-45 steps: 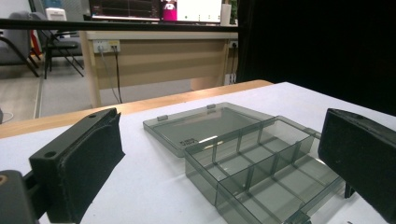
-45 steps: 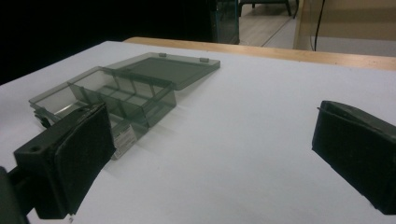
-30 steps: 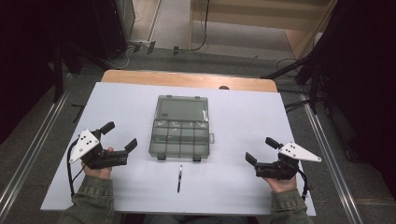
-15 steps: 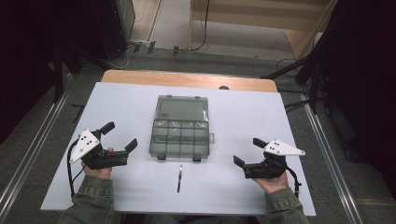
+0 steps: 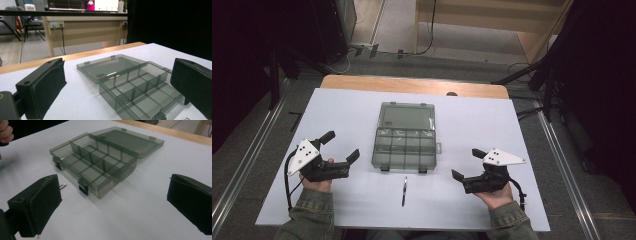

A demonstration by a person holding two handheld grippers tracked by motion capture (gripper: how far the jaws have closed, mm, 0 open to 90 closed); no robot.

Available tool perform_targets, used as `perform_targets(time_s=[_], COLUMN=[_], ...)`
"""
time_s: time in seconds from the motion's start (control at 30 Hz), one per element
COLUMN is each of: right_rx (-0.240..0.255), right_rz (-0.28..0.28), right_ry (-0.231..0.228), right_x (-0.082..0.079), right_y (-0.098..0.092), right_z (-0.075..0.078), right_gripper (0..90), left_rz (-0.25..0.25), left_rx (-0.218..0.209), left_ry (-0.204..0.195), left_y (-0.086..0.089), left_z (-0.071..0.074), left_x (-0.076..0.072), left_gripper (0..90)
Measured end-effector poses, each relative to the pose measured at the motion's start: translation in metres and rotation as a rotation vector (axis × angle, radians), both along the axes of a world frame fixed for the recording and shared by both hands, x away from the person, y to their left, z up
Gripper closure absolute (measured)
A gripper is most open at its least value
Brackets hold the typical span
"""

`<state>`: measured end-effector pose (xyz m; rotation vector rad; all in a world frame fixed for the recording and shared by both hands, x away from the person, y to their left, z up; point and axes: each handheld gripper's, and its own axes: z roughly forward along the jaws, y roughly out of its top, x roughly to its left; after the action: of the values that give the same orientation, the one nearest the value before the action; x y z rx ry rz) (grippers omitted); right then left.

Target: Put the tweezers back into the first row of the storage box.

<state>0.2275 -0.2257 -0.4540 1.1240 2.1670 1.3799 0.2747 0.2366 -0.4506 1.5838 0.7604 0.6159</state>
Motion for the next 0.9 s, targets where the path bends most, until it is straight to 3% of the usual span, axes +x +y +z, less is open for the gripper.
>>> perform_targets(time_s=[0.37, 0.9], right_rx=[-0.065, -0.092], right_rz=[0.063, 0.114], right_ry=[0.027, 0.062], right_x=[0.005, 0.01], right_y=[0.029, 0.058], right_z=[-0.004, -0.002], right_gripper=[0.0, 0.0], left_rz=[-0.002, -0.012], left_rx=[-0.003, -0.002], left_ry=[0.003, 0.011], left_y=[0.0, -0.002], left_z=[0.0, -0.001], left_x=[0.0, 0.0], left_gripper=[0.0, 0.0])
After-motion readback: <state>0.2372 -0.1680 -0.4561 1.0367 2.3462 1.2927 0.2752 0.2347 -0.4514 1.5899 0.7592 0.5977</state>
